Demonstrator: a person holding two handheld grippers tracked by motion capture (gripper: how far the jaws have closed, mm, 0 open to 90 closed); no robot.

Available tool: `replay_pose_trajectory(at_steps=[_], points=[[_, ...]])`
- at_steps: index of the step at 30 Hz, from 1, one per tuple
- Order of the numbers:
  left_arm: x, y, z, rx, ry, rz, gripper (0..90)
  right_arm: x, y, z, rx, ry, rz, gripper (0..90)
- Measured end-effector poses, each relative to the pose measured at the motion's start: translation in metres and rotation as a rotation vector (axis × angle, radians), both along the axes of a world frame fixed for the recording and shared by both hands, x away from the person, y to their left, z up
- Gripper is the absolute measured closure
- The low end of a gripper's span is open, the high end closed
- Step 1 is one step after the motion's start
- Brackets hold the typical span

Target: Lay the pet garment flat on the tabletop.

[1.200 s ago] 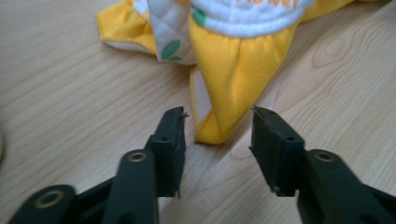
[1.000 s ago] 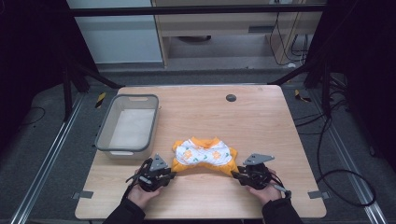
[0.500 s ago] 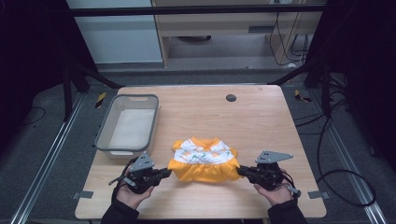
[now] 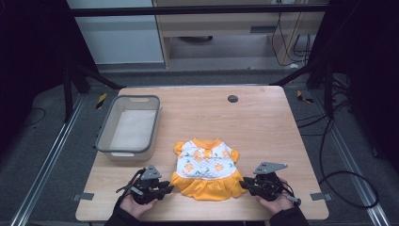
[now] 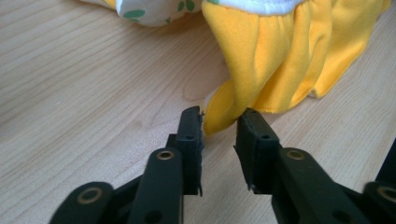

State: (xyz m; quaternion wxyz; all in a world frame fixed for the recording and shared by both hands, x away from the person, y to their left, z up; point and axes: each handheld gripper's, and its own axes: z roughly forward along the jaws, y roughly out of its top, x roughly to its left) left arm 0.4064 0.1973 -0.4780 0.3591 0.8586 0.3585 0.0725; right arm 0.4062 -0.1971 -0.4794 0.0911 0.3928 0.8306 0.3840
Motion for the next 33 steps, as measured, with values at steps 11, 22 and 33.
replay_pose_trajectory(at_steps=[11,22,33], points=[[-0.003,0.011,0.029,-0.118,-0.164,0.056,41.9,0.002,-0.008,0.020,0.089,-0.153,-0.043,56.9],[0.039,0.003,0.056,-0.096,-0.263,0.107,42.2,0.035,-0.005,0.037,0.138,-0.205,-0.099,47.5],[0.094,-0.023,0.041,-0.031,-0.253,0.124,45.1,0.075,0.008,0.031,0.119,-0.202,-0.136,45.5]])
